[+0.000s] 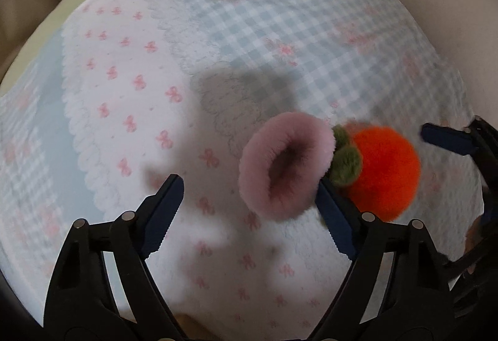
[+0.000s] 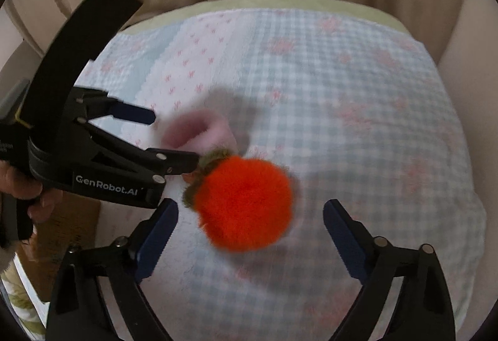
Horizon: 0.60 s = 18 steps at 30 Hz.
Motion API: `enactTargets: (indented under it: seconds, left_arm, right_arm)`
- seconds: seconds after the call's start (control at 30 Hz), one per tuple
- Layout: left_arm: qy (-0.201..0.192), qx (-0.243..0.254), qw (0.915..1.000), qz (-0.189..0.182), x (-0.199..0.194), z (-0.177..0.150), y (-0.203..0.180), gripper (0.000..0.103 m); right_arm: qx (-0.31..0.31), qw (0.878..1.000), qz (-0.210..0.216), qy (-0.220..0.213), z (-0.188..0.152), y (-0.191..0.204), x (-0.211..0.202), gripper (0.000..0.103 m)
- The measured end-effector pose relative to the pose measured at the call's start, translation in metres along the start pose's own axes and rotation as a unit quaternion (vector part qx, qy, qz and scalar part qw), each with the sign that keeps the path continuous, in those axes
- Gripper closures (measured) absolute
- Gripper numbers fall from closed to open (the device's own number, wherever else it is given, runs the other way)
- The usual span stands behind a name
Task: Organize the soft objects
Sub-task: 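Grasp the pink hair tie with the left gripper while the right grasps the orange pompom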
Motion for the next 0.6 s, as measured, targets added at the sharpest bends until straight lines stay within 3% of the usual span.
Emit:
enactTargets:
  seconds: [0.1,0.27,0.4,0.6]
  left_arm:
    - [-0.005,0.015,0.9999,-0.006,0.008,0.008,-0.004,0.019]
    - [0.007,0.024,0.999,-0.038,0.021,0.013,-0.015,0.055]
    - [0.018,0.043,0.998,-0.043,0.028,0.011,-0.026,0.07]
    - [0.01,0.043,0.9982,-0.042,0.025,0.011,-0.03,0.077]
  right_arm:
    - [-0.012,1.0,0.004,0.007,-0.002,0.002,0.015,0.023]
    - [-0.02,0.999,0.019,0.015,-0.002,0.004,0.032,0.047]
    - [-0.036,0.999,0.025,0.021,-0.002,0.01,0.037,0.064]
    - [-0.036,0.999,0.018,0.015,-0.004,0.011,0.036,0.067]
Point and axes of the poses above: each gripper's, at about its wrist camera, not at the fingertips, and x roughly the way its jaws point, y to its left, z to its top, the point moved 10 cm from there along x, roughly the way its jaws point, and after that the axes turned 5 degrees about -z, right-handed, at the moved point
